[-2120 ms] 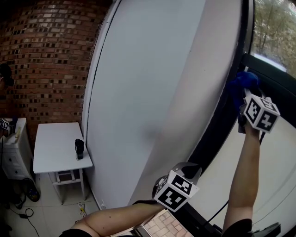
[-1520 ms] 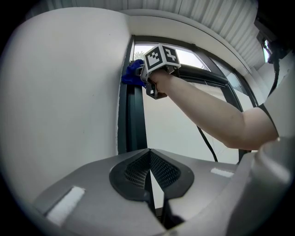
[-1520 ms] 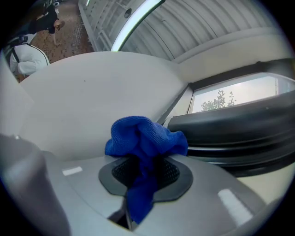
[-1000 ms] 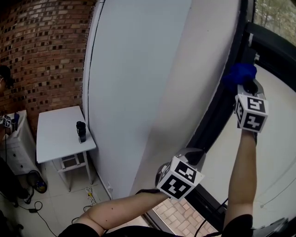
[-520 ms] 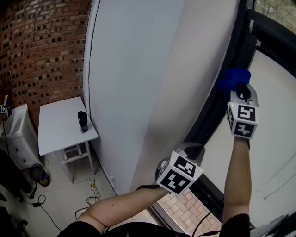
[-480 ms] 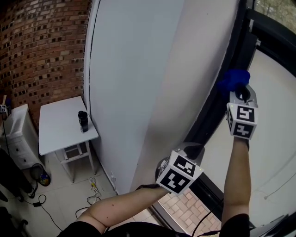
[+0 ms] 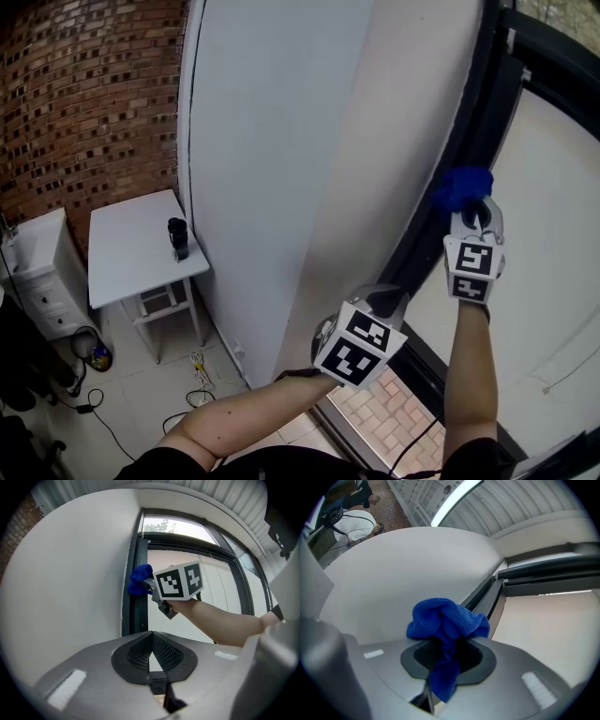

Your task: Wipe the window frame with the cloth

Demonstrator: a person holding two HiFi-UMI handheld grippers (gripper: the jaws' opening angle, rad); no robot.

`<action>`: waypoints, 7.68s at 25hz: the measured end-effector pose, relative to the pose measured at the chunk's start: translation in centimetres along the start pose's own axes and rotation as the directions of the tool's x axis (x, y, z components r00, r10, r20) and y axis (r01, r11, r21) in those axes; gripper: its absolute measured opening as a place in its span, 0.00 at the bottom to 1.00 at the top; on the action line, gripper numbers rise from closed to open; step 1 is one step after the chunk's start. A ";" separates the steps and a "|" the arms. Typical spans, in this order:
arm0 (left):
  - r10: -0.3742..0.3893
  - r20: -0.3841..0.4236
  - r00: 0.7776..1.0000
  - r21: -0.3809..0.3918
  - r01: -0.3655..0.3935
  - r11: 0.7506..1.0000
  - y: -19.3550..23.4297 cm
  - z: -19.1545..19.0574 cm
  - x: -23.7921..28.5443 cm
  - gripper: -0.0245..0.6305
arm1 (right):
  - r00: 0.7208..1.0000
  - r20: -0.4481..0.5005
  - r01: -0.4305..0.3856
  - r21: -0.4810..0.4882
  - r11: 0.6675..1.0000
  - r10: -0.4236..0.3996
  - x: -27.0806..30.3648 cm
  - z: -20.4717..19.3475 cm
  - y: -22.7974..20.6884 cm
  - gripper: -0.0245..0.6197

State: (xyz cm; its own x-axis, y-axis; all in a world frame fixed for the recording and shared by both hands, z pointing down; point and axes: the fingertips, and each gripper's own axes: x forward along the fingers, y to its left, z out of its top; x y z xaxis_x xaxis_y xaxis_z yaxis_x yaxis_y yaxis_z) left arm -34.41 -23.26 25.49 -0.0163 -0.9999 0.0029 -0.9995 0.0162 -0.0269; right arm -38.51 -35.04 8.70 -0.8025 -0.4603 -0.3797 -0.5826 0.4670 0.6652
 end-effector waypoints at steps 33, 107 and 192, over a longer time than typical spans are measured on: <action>0.068 -0.105 0.992 -0.053 -0.074 0.996 2.8 -10.0 -2.5 0.03 | 0.971 -0.130 -0.204 -0.025 0.979 0.199 -8.6 -14.8 15.7 0.17; -0.063 -0.056 0.996 -0.160 0.053 0.986 -2.9 -17.0 -4.9 0.03 | 0.962 -0.214 0.046 0.740 0.671 0.170 -37.9 -15.0 8.0 0.17; -0.163 0.143 0.976 0.118 0.147 0.982 -1.7 8.3 2.0 0.03 | 0.896 0.173 0.386 0.153 0.910 -0.409 4.1 19.7 -21.8 0.16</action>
State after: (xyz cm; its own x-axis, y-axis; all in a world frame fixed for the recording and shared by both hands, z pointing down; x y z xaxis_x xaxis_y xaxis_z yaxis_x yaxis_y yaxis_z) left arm -32.57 -25.32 17.29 0.1512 -0.9792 -0.1357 -0.9808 -0.1314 -0.1443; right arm -31.62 -32.20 -20.06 -0.5027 -0.4733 -0.7234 -0.8595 0.3629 0.3599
